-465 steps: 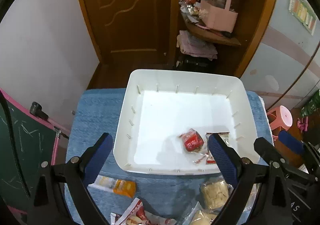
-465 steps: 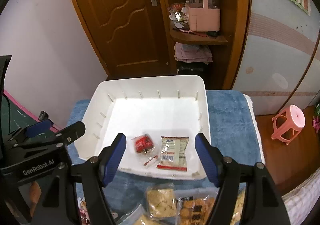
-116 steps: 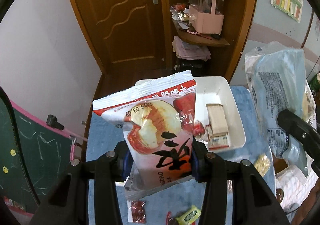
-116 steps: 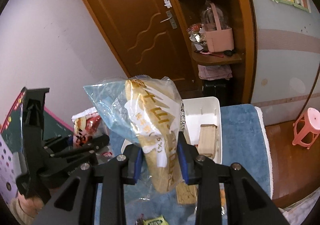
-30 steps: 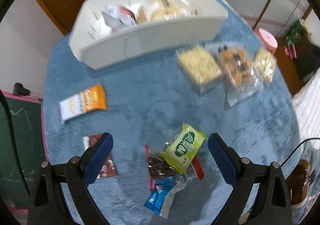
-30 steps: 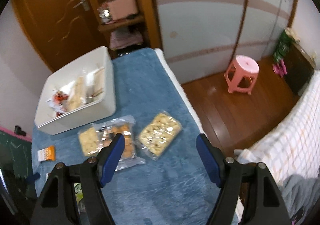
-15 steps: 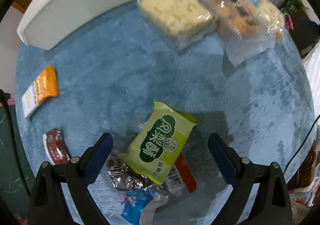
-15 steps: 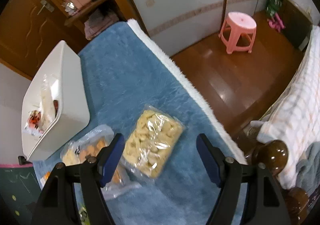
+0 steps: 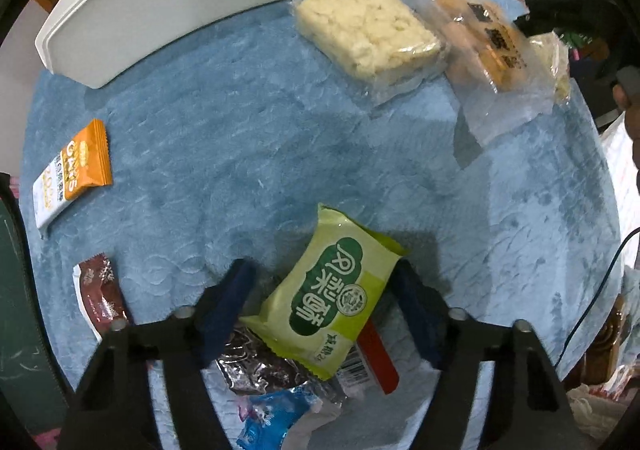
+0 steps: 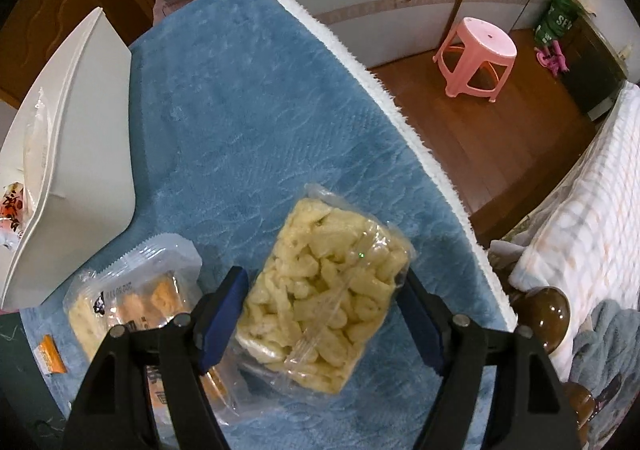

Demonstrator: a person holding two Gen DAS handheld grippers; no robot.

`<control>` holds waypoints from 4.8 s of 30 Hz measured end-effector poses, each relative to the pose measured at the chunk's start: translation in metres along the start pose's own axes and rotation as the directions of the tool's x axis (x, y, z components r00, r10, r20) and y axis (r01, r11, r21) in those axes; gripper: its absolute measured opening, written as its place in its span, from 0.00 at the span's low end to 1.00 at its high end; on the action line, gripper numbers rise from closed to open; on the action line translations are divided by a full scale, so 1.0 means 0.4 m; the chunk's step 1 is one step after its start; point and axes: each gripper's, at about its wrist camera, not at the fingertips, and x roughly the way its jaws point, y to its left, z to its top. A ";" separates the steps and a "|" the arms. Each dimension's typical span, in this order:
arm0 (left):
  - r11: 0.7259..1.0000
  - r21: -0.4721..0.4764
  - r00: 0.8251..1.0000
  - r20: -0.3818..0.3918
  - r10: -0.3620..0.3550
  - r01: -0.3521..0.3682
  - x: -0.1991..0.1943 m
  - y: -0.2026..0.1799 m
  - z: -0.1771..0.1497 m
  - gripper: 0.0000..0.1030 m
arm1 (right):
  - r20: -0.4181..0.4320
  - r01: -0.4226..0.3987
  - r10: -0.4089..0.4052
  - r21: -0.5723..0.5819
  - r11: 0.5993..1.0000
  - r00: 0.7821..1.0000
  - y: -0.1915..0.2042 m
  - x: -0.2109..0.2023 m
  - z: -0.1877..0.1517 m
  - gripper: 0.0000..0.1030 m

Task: Organize snacks
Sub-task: 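Carry both held packs over the white basket, then open both tools to drop the packs into the basket and withdraw, then grasp the brown chocolate pack with left tool while right tool grasps the dark candy bag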

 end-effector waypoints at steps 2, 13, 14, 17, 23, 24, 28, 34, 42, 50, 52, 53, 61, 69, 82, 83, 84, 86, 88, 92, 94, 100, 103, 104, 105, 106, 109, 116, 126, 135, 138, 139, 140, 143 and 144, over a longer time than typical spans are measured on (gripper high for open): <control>1.000 0.003 1.000 0.008 -0.004 0.004 -0.005 0.001 -0.002 0.51 | 0.009 -0.010 0.010 -0.010 1.000 1.000 -0.004 -0.006 -0.004 0.70; 0.999 -0.049 0.998 0.060 0.009 -0.007 -0.071 0.023 0.020 0.35 | 0.007 -0.090 0.090 -0.068 0.994 0.996 -0.031 -0.084 -0.089 0.67; 0.999 -0.051 0.997 0.074 0.010 -0.006 -0.088 0.027 0.024 0.35 | 0.011 -0.102 0.104 -0.082 0.991 0.995 -0.031 -0.101 -0.100 0.67; 0.998 -0.061 0.995 0.103 0.009 -0.002 -0.142 0.025 0.038 0.35 | 0.022 -0.135 0.139 -0.120 0.983 0.990 -0.024 -0.153 -0.137 0.67; 0.997 -0.073 0.985 0.174 0.007 0.006 -0.281 0.050 0.027 0.35 | 0.048 -0.201 0.217 -0.226 0.953 0.975 0.022 -0.261 -0.211 0.67; 0.997 -0.076 0.983 0.186 0.006 0.008 -0.301 0.051 0.019 0.35 | 0.055 -0.206 0.226 -0.244 0.947 0.973 0.034 -0.279 -0.221 0.67; 0.997 -0.078 0.973 0.231 0.022 -0.004 -0.382 0.049 0.017 0.35 | 0.086 -0.232 0.270 -0.312 0.921 0.959 0.079 -0.346 -0.239 0.67; 0.995 -0.096 0.954 0.296 0.054 -0.027 -0.485 0.050 0.047 0.35 | 0.151 -0.262 0.345 -0.400 0.878 0.926 0.139 -0.449 -0.232 0.67; 0.987 -0.140 0.921 0.368 0.125 -0.078 -0.589 0.105 0.132 0.35 | 0.245 -0.273 0.423 -0.473 0.838 0.873 0.198 -0.567 -0.175 0.67; 0.975 -0.194 0.880 0.438 0.183 -0.106 -0.688 0.151 0.248 0.35 | 0.336 -0.280 0.487 -0.508 0.815 0.806 0.251 -0.666 -0.066 0.67; 0.972 -0.208 0.870 0.454 0.193 -0.108 -0.709 0.157 0.270 0.35 | 0.347 -0.287 0.499 -0.509 0.812 0.794 0.262 -0.688 -0.039 0.67; 0.970 -0.218 0.863 0.464 0.201 -0.108 -0.723 0.161 0.287 0.35 | 0.351 -0.289 0.503 -0.510 0.810 0.790 0.270 -0.698 -0.024 0.67; 0.956 -0.267 0.833 0.497 0.242 -0.119 -0.768 0.183 0.382 0.35 | 0.361 -0.317 0.548 -0.531 0.786 0.755 0.344 -0.733 0.074 0.68; 0.936 -0.331 0.842 0.466 0.271 -0.118 -0.693 0.236 0.475 0.35 | 0.310 -0.350 0.537 -0.493 0.797 0.785 0.414 -0.641 0.155 0.68; 0.900 -0.382 0.884 0.320 0.342 -0.210 -0.520 0.300 0.539 0.95 | 0.121 -0.339 0.424 -0.424 0.840 0.898 0.481 -0.412 0.212 0.73; 0.901 -0.380 0.887 0.314 0.339 -0.210 -0.513 0.303 0.536 0.95 | 0.108 -0.348 0.426 -0.415 0.841 0.898 0.478 -0.398 0.212 0.73; 0.902 -0.378 0.892 0.304 0.334 -0.209 -0.504 0.306 0.532 0.95 | 0.099 -0.358 0.430 -0.406 0.841 0.897 0.474 -0.388 0.212 0.73; 0.900 -0.384 0.899 0.291 0.329 -0.205 -0.494 0.313 0.525 0.95 | 0.091 -0.363 0.429 -0.394 0.844 0.899 0.467 -0.379 0.208 0.73; 0.900 -0.390 0.902 0.288 0.322 -0.196 -0.490 0.317 0.514 0.95 | 0.098 -0.363 0.431 -0.393 0.845 0.897 0.461 -0.380 0.201 0.73; 0.902 -0.389 0.903 0.295 0.313 -0.185 -0.495 0.318 0.488 0.95 | 0.131 -0.340 0.426 -0.417 0.843 0.895 0.466 -0.402 0.182 0.73; 0.903 -0.386 0.903 0.293 0.313 -0.188 -0.499 0.316 0.481 0.95 | 0.147 -0.326 0.423 -0.432 0.841 0.894 0.469 -0.415 0.172 0.73; 0.908 -0.383 0.905 0.304 0.299 -0.171 -0.523 0.312 0.439 0.95 | 0.182 -0.304 0.424 -0.462 0.833 0.887 0.474 -0.457 0.121 0.73; 0.912 -0.377 0.903 0.315 0.294 -0.165 -0.542 0.309 0.409 0.95 | 0.177 -0.311 0.430 -0.463 0.830 0.885 0.468 -0.472 0.095 0.73; 0.913 -0.373 0.902 0.319 0.292 -0.163 -0.548 0.306 0.398 0.95 | 0.177 -0.311 0.430 -0.462 0.830 0.885 0.466 -0.477 0.085 0.73; 0.915 -0.370 0.901 0.322 0.290 -0.163 -0.554 0.304 0.386 0.95 | 0.177 -0.311 0.430 -0.463 0.830 0.886 0.465 -0.481 0.075 0.73; 0.916 -0.367 0.901 0.325 0.288 -0.161 -0.561 0.303 0.375 0.95 | 0.179 -0.309 0.429 -0.464 0.830 0.886 0.464 -0.487 0.063 0.73; 0.920 -0.362 0.899 0.336 0.282 -0.154 -0.580 0.300 0.345 0.95 | 0.193 -0.297 0.428 -0.475 0.828 0.883 0.458 -0.508 0.026 0.73; 0.929 -0.343 0.890 0.371 0.266 -0.135 -0.628 0.285 0.258 0.95 | 0.215 -0.294 0.441 -0.491 0.820 0.871 0.444 -0.563 -0.059 0.73; 0.936 -0.330 0.883 0.392 0.257 -0.126 -0.657 0.275 0.138 0.95 | 0.203 -0.296 0.453 -0.521 0.800 0.868 0.422 -0.588 -0.171 0.73; 0.936 -0.346 0.898 0.388 0.210 -0.069 -0.606 0.321 0.023 0.95 | 0.153 -0.253 0.401 -0.565 0.785 0.903 0.415 -0.523 -0.264 0.73; 0.928 -0.367 0.912 0.354 0.207 -0.068 -0.565 0.347 -0.012 0.95 | 0.117 -0.244 0.372 -0.571 0.784 0.921 0.413 -0.481 -0.290 0.73; 0.924 -0.374 0.918 0.337 0.208 -0.073 -0.547 0.356 -0.025 0.95 | 0.107 -0.246 0.368 -0.572 0.783 0.924 0.411 -0.470 -0.297 0.73; 0.922 -0.380 0.922 0.324 0.210 -0.076 -0.533 0.362 -0.036 0.95 | 0.093 -0.245 0.360 -0.573 0.782 0.928 0.411 -0.455 -0.307 0.73; 0.913 -0.399 0.936 0.280 0.215 -0.091 -0.483 0.378 -0.071 0.95 | 0.058 -0.239 0.332 -0.580 0.778 0.941 0.412 -0.413 -0.337 0.73; 0.910 -0.405 0.941 0.263 0.214 -0.094 -0.463 0.384 -0.083 0.95 | 0.049 -0.235 0.323 -0.584 0.777 0.945 0.413 -0.401 -0.345 0.73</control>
